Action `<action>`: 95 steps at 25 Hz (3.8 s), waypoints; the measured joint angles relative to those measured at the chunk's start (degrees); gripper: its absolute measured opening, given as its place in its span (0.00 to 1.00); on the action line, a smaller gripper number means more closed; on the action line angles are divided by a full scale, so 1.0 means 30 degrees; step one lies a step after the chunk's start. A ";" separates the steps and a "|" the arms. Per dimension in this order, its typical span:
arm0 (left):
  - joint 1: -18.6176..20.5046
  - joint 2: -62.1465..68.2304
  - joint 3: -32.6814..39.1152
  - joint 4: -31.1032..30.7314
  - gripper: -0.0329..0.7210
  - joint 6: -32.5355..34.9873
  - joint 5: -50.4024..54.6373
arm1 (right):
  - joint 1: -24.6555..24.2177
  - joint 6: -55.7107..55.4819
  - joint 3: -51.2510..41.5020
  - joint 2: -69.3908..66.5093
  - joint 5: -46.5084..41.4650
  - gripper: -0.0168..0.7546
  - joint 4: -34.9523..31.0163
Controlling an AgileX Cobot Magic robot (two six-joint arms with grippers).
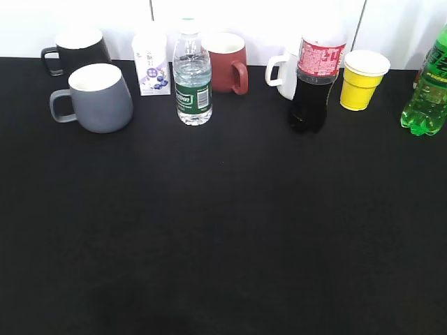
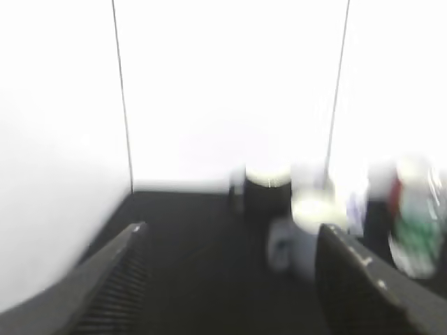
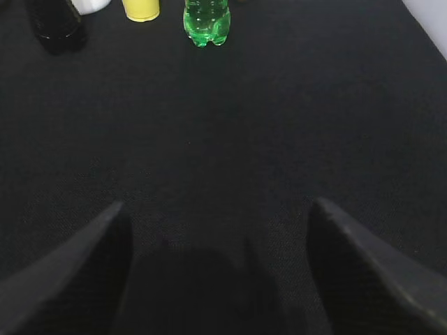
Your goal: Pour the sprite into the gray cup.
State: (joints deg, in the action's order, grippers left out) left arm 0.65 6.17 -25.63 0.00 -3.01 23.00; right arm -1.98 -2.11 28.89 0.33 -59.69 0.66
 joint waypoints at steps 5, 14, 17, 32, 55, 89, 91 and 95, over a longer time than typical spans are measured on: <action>0.0000 0.7876 0.3937 0.0000 0.78 0.0000 -1.1323 | 0.0000 0.0000 0.0000 0.0000 0.0000 0.79 0.0000; -0.1848 2.5326 0.3213 -0.1030 0.70 0.0000 -2.4175 | 0.0000 0.0000 0.0000 0.0000 0.0000 0.79 0.0000; -0.1950 2.9478 0.0438 -0.1132 0.68 0.0000 -2.4777 | 0.0000 0.0000 0.0000 0.0000 0.0000 0.79 0.0000; -0.1985 3.7612 -0.7404 -0.1844 0.17 0.0131 -2.5805 | 0.0000 0.0000 0.0000 0.0023 0.0000 0.79 0.0000; -0.2005 2.7507 0.1760 -0.5825 0.14 -0.0902 -2.7423 | 0.0000 0.0000 -0.5450 -2.3098 3.4637 0.89 -0.0828; -0.4020 2.7507 0.1760 -0.8946 0.14 -0.2631 -2.7548 | 0.0054 0.1368 -0.2861 -2.9968 4.1898 0.56 0.2492; -0.5680 2.7507 0.1760 -0.9106 0.14 -0.2638 -2.7245 | 0.0266 0.1288 -0.3862 -2.8022 4.0935 0.56 0.3626; -0.7248 2.7507 0.1760 -0.9285 0.14 -0.2661 -2.7245 | 0.5250 0.2524 -0.3995 -2.7118 3.8350 0.56 0.3365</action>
State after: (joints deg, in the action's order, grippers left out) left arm -21.10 88.69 -20.35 -27.85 -10.99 -58.74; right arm 13.77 5.46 16.90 -81.02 55.36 10.76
